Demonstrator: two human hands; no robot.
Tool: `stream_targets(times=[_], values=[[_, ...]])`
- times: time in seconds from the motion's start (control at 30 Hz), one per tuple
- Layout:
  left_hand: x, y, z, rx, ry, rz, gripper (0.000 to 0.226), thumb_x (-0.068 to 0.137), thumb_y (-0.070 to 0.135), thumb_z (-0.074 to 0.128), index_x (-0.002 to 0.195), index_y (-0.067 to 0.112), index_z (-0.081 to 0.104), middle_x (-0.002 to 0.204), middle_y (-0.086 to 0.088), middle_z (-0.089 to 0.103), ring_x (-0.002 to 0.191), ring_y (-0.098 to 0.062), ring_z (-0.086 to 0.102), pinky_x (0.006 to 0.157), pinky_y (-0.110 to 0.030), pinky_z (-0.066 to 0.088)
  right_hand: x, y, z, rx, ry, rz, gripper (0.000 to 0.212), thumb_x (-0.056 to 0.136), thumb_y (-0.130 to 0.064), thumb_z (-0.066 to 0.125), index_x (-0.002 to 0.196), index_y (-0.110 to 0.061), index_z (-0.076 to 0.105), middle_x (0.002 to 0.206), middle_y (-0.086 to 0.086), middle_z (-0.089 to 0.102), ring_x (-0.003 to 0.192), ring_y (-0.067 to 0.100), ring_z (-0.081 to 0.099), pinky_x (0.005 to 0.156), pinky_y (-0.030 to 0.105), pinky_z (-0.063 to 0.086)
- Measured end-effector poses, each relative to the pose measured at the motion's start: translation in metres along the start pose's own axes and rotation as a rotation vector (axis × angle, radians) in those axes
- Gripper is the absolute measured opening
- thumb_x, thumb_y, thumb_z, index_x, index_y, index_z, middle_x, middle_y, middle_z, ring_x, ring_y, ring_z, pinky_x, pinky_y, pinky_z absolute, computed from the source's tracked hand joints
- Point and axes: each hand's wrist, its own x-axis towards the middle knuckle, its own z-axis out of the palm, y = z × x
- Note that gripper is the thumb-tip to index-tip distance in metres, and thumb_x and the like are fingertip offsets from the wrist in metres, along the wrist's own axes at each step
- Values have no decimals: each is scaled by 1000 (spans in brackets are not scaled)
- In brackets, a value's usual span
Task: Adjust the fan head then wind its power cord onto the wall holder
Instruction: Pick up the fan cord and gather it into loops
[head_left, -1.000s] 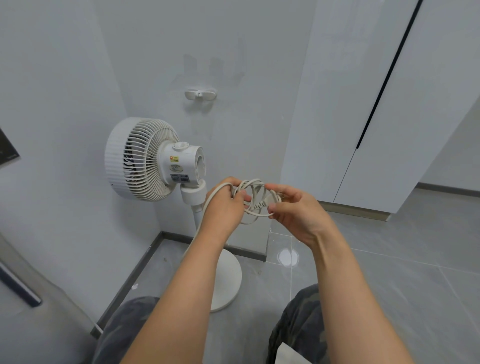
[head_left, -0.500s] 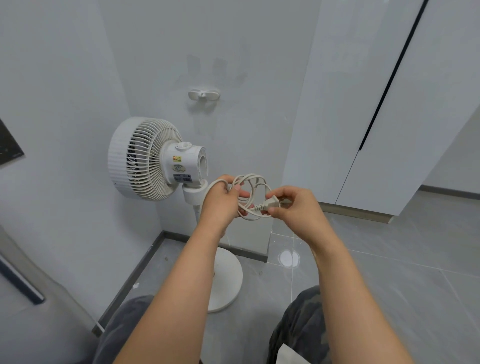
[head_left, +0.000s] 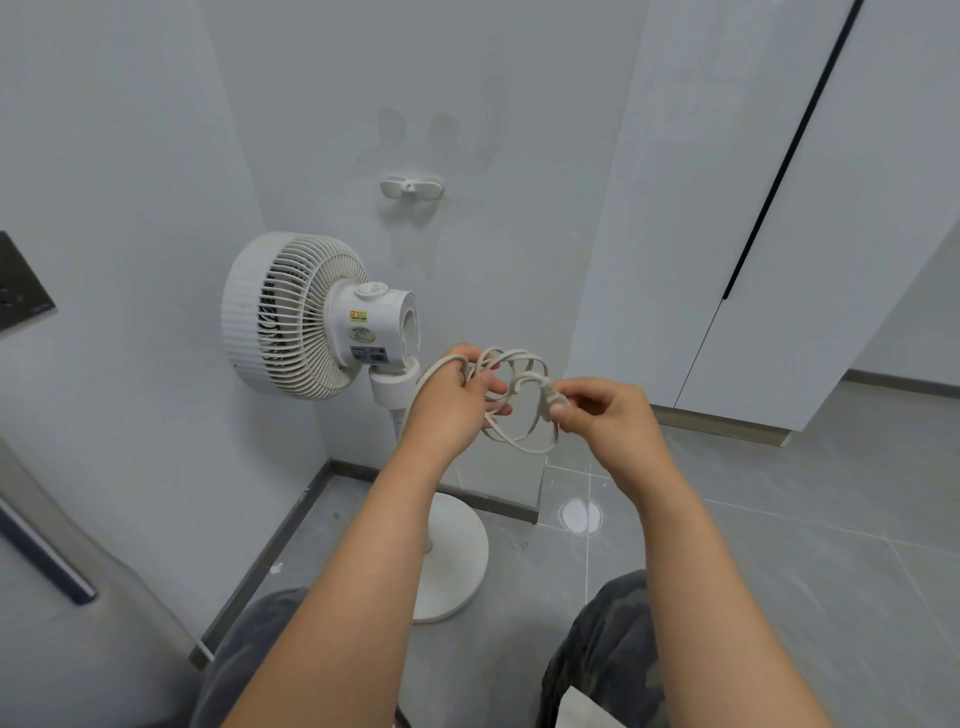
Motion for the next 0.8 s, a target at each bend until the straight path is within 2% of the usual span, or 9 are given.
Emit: stream_targets(times=[0.13, 0.23, 0.3, 0.37, 0.53, 0.63, 0.7, 0.8], values=[[1, -4, 4, 96, 24, 14, 27, 95, 2, 38, 82, 23, 49, 86, -11, 64, 65, -20, 67, 58, -26, 48, 2, -1, 0, 314, -123, 61, 23, 92, 1, 50, 77, -7, 66, 67, 7, 54, 60, 15, 46, 63, 24, 40], [1, -7, 7, 199, 48, 42, 29, 91, 1, 40, 77, 24, 51, 86, -12, 66, 72, -24, 70, 53, -23, 48, 5, -4, 1, 560, -156, 152, 40, 97, -10, 42, 62, -9, 60, 51, -2, 46, 53, 14, 42, 57, 25, 33], [0, -10, 8, 254, 43, 49, 31, 91, 1, 39, 76, 26, 52, 87, -12, 67, 74, -24, 70, 55, -25, 48, 7, -6, 1, 600, -161, 203, 38, 98, -17, 41, 66, -10, 60, 50, -2, 46, 51, 13, 41, 54, 24, 32], [0, -12, 9, 258, 35, 28, 28, 93, 3, 39, 79, 24, 52, 86, -13, 67, 75, -24, 70, 52, -21, 47, 8, -9, 4, 616, -130, 251, 30, 97, -20, 44, 74, -8, 61, 59, 2, 52, 54, 13, 44, 54, 24, 35], [-1, -15, 7, 126, 0, -77, 17, 97, 11, 38, 93, 20, 52, 71, -2, 61, 51, -9, 64, 47, -23, 38, 16, -11, 5, 762, 103, 331, 22, 95, -25, 49, 82, -10, 58, 71, 6, 62, 62, 16, 53, 59, 26, 42], [-1, -16, 4, 7, 38, -103, 14, 97, 10, 42, 103, 12, 54, 66, -4, 60, 42, -6, 61, 50, -24, 40, 19, -6, 1, 856, 154, 343, 22, 95, -28, 48, 83, -12, 58, 64, 3, 67, 61, 14, 54, 57, 24, 43], [-2, -16, 2, -76, 56, -118, 13, 96, 9, 44, 103, 10, 55, 66, -4, 60, 40, -6, 60, 47, -22, 42, 18, -3, -1, 932, 172, 352, 25, 95, -31, 47, 84, -12, 58, 68, 2, 69, 64, 13, 55, 59, 24, 44], [-3, -16, -1, -222, 44, -167, 11, 95, 11, 49, 90, 14, 58, 68, -3, 61, 42, -8, 61, 43, -17, 44, 17, -3, -3, 1119, 194, 364, 33, 97, -34, 43, 83, -8, 57, 83, 7, 69, 79, 17, 63, 80, 28, 50]])
